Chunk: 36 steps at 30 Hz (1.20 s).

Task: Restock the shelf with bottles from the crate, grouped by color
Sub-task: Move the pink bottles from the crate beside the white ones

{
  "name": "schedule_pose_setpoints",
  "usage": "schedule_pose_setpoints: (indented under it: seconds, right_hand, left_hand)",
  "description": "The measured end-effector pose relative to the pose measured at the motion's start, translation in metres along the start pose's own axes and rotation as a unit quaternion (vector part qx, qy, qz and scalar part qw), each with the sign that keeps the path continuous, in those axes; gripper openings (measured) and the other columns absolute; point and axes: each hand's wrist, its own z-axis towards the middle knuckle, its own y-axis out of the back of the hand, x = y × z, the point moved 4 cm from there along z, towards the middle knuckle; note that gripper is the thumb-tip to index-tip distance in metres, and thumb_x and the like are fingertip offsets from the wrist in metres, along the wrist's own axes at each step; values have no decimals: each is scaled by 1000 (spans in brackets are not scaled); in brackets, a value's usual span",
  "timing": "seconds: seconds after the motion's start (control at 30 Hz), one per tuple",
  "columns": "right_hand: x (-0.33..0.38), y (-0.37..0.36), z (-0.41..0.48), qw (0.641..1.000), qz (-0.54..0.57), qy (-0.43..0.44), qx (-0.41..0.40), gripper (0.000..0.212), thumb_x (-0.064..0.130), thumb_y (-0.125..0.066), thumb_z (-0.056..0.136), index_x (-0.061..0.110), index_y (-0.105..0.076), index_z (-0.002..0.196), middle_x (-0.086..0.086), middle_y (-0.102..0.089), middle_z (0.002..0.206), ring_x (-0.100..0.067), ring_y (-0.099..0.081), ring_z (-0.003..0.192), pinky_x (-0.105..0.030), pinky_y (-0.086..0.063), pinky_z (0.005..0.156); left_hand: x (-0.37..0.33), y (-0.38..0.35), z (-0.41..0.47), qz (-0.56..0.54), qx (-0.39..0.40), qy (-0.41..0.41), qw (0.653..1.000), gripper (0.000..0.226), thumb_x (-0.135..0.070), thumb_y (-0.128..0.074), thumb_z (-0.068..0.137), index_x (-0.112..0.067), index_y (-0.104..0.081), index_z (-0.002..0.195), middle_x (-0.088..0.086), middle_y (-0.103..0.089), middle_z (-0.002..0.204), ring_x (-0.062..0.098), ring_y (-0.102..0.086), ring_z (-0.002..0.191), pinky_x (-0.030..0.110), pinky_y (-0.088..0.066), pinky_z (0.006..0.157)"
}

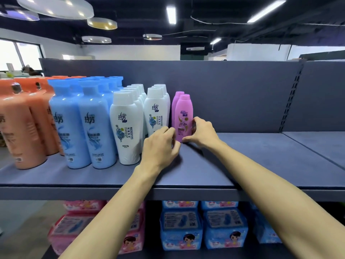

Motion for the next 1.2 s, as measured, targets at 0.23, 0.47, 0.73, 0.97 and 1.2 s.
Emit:
schedule_pose_setpoints:
  seconds: [0.23, 0.47, 0.73, 0.97, 1.2]
  right_hand:
    - [-2, -7, 17, 1000, 3, -4, -2, 60, 31, -92, 59, 15, -57, 105, 0, -68, 96, -21, -65, 88, -35, -54, 75]
    - [-4, -11, 25, 999, 28, -19, -5, 64, 29, -93, 58, 17, -58, 110, 4, -68, 97, -17, -64, 91, -32, -54, 78]
    - [0, -13, 25, 999, 40, -26, -11, 65, 28, -93, 55, 18, -57, 109, 2, -70, 94, -19, -67, 91, -38, -56, 81]
    - [2, -12, 15, 999, 29, -44, -10, 68, 37, -90, 57, 18, -50, 108, -1, -69, 96, -22, -65, 93, -38, -54, 76]
    - [14, 11, -13, 999, -49, -16, -7, 58, 41, -87, 71, 18, -52, 111, -2, -66, 102, -25, -64, 93, -39, -54, 80]
  left_hand:
    - [6, -3, 0, 10, 1, 36, 999, 15, -29, -53, 82, -15, -56, 86, 0, -58, 85, 29, -59, 79, 40, -50, 61]
    - [7, -2, 1, -1, 0, 43, 999, 13, -28, -54, 81, -16, -56, 87, -1, -59, 82, 26, -58, 79, 39, -49, 61]
    - [6, -5, 0, -1, -2, 39, 999, 16, -33, -50, 80, -19, -54, 87, -4, -60, 81, 24, -59, 79, 40, -50, 62]
    - [7, -2, 0, -4, 1, 43, 999, 14, -29, -54, 82, -17, -55, 88, -2, -61, 83, 25, -58, 81, 37, -47, 61]
    - [4, -1, 1, 15, 7, 36, 999, 13, -29, -53, 82, -16, -53, 86, -1, -59, 81, 26, -57, 81, 35, -43, 59]
